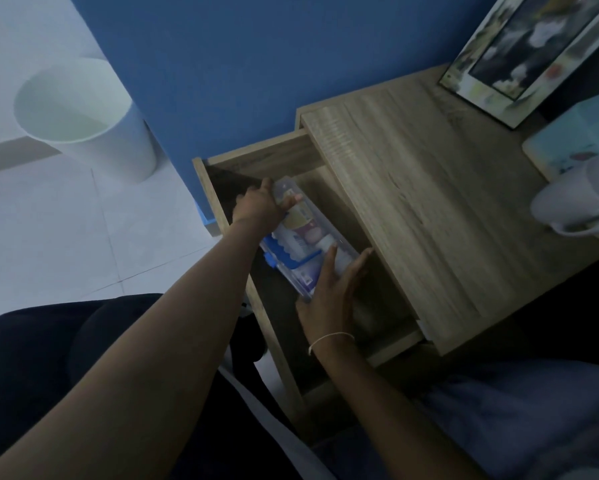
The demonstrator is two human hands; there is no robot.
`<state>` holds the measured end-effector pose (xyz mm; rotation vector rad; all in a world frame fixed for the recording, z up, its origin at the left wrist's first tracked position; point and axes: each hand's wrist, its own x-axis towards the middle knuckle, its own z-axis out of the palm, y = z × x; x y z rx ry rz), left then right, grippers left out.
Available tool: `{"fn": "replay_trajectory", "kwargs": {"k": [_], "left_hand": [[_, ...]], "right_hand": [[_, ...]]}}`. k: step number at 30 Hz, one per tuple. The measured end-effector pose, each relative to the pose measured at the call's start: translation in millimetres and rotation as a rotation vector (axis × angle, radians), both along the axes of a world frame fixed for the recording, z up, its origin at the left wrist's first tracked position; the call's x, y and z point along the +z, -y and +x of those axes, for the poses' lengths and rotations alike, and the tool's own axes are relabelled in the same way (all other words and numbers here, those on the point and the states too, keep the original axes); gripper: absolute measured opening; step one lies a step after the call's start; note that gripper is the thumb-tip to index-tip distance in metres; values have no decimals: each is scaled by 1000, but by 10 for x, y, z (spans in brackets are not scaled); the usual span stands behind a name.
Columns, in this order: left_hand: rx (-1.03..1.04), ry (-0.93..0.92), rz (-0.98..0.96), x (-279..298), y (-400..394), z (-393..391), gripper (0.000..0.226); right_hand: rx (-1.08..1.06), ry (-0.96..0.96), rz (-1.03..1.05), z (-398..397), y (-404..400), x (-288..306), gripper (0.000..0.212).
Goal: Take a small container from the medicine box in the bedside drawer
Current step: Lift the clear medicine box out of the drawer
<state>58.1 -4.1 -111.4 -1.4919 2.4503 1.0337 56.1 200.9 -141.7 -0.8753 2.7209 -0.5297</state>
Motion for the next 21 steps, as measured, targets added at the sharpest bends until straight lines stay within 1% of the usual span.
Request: {"fn": "replay_trajectory", "kwargs": {"k": [3,8,11,13,17,21], "left_hand": [[-3,-5,24,4,8,5,80],[-3,16,25,28,9,-3,84],[7,11,38,64,5,-5,81],[13,2,46,96,10,0,77],[-6,37,16,211,26,24,74],[-62,53,-58,467,75,18,74]], "right_hand": [[13,18,11,15,-4,-21,132],[35,-85,113,9,-10,1,127],[47,-79,153,15,-10,20,124],[72,-54,149,11,-15,32,120],[95,-81,116,22,-44,124,125],[124,-148,70,-41,-55,358,115]]}}
